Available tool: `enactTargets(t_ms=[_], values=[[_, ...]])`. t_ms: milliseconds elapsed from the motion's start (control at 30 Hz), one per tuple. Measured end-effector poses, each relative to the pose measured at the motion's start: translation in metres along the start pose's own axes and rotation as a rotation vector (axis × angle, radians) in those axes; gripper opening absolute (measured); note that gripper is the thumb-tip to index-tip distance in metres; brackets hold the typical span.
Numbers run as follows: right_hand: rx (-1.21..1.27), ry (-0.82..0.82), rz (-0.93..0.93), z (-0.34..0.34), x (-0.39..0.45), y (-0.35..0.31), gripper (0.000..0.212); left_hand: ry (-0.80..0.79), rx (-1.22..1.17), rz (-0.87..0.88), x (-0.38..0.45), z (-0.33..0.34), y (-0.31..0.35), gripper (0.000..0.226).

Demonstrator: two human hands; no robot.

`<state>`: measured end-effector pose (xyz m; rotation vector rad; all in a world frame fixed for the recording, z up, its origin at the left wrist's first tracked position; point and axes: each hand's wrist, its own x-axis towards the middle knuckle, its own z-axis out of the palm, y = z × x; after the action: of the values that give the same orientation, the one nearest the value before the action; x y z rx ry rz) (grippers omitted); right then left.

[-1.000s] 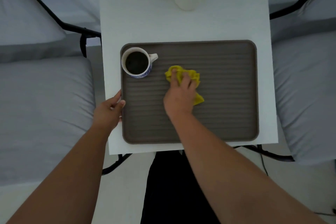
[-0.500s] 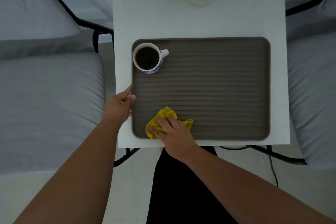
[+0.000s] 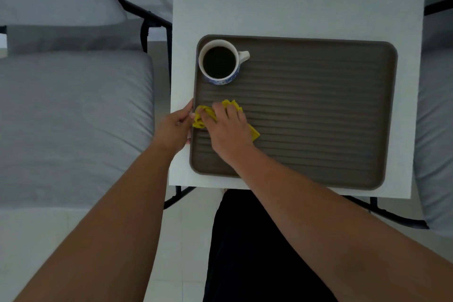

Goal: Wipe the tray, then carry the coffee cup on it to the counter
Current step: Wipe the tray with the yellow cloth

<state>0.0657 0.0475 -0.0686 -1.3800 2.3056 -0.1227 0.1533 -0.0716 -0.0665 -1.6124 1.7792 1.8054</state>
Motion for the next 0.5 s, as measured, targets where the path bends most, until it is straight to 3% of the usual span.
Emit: enactTargets(t_ms=[233,500], values=[[0.041,0.078,0.144,0.011,-0.009,-0.019,0.055,-0.020,0.017,0.015,0.000,-0.003,-0.002,0.038],[0.052,0.050,-0.126,0.035,-0.081,0.000,0.043,0.005,0.001,-0.003,-0.001,-0.001,0.002,0.039]])
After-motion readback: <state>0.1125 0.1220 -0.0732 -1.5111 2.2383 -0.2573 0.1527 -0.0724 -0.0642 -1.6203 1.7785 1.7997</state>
